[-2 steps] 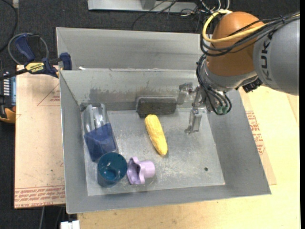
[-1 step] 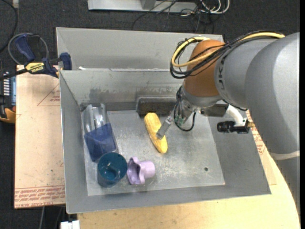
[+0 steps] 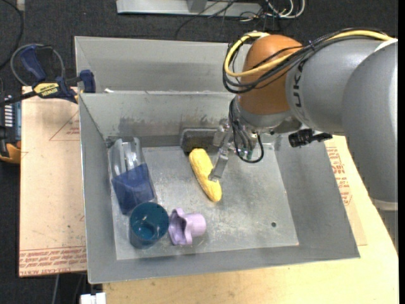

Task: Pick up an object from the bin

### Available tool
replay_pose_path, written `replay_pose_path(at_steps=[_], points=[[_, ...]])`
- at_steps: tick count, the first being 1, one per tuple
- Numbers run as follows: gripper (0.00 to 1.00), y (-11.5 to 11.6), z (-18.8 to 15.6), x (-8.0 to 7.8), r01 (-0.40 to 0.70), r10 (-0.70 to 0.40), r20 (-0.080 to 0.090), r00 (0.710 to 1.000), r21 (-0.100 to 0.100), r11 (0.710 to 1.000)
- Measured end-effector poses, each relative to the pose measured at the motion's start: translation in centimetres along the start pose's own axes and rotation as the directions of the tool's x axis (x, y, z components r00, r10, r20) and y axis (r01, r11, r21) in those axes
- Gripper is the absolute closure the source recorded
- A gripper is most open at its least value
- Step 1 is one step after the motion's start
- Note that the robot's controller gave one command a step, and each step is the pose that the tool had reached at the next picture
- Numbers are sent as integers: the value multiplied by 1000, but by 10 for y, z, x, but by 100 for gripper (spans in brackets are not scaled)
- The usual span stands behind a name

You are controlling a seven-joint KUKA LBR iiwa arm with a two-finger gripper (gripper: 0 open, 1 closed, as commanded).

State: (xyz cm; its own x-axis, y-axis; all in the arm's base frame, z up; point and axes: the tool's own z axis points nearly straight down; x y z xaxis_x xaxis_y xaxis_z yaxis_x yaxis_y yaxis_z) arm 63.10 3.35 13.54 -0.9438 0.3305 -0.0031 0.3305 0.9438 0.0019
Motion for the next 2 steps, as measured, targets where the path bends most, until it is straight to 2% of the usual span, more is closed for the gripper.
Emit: replay_pose_path(at_steps=[1,2], points=[[0,6,31,39,-352,352,-9,936,7,936],[0,9,65,26,-55,55,5,998,-4,998]])
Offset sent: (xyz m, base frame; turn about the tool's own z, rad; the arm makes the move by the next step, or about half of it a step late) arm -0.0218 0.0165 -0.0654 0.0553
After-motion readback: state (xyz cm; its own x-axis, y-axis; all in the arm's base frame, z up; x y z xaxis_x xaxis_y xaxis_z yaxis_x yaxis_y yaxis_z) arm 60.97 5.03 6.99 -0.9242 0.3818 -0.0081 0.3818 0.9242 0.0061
